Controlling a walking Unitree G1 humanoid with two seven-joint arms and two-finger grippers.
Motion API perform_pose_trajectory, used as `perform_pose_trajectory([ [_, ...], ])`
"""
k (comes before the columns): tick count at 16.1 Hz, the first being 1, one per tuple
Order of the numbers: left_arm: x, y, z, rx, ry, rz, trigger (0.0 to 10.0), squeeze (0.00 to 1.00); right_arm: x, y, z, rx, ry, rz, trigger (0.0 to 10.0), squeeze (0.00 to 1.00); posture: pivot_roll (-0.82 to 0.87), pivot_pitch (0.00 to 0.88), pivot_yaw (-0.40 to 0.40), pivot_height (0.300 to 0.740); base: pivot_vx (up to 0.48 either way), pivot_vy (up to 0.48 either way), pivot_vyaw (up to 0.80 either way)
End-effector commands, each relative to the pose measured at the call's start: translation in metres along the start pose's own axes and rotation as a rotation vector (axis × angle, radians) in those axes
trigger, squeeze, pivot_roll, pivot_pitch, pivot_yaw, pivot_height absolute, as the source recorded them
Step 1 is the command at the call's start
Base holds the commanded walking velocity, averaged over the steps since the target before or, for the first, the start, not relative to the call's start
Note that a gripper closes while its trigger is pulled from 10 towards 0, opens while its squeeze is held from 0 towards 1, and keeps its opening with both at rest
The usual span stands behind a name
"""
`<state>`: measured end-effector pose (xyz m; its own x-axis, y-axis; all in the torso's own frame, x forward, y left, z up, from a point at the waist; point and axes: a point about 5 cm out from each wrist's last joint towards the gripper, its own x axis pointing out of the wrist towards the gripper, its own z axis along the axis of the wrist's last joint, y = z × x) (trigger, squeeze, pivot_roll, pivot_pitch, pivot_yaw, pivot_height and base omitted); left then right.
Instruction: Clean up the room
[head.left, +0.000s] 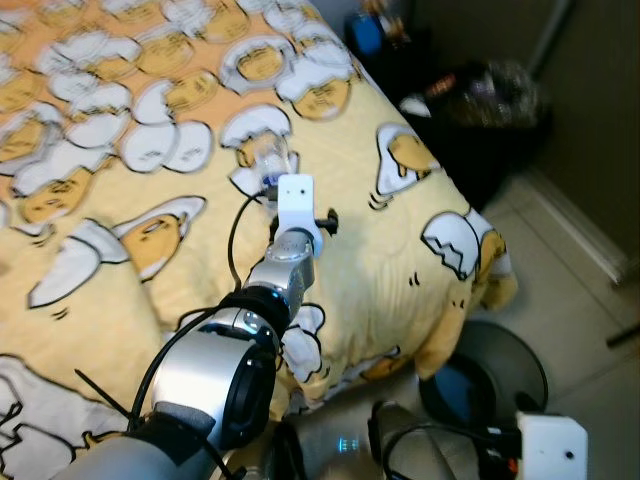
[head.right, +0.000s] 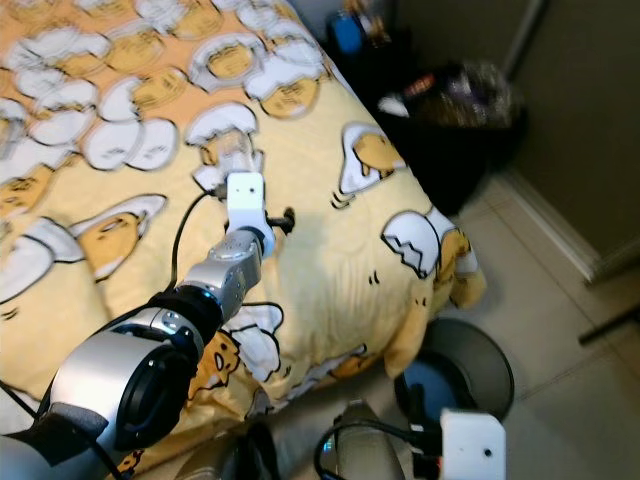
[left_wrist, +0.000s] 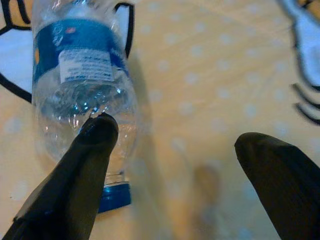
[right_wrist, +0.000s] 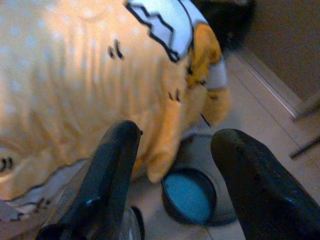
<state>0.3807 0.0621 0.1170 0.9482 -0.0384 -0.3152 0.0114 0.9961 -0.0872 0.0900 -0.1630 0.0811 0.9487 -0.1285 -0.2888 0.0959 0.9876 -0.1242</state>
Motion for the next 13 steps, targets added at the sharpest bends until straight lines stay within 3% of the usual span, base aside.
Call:
perform_pose_trajectory([
  [1,0.0,0.014,-0.01,0.007,0.04,0.091,10.0,0.0,-0.005,0.002,0.001,-0.001,0.016,0.001,10.0,0.0,-0.52,0.321,0.12,0.725,0.0,0.0,0.0],
  [3,0.0,0.021,-0.011,0.033,0.033,0.16,10.0,0.0,-0.012,0.011,0.004,0.029,0.018,0.073,10.0,0.0,-0.52,0.327,0.119,0.725,0.0,0.0,0.0],
  [7,0.0,0.029,-0.004,0.04,-0.009,0.226,10.0,0.0,-0.019,0.021,0.012,-0.013,-0.001,0.264,10.0,0.0,-0.51,0.331,0.115,0.725,0.0,0.0,0.0],
  [11,0.001,0.037,0.001,0.044,-0.028,0.28,10.0,0.0,-0.012,0.026,0.022,-0.035,-0.042,0.333,10.0,0.0,-0.49,0.329,0.116,0.725,0.0,0.0,0.0],
  [13,0.001,0.033,0.004,0.036,-0.041,0.265,10.0,0.0,-0.014,0.028,0.019,-0.029,-0.031,0.337,10.0,0.0,-0.49,0.328,0.126,0.725,0.0,0.0,0.0],
])
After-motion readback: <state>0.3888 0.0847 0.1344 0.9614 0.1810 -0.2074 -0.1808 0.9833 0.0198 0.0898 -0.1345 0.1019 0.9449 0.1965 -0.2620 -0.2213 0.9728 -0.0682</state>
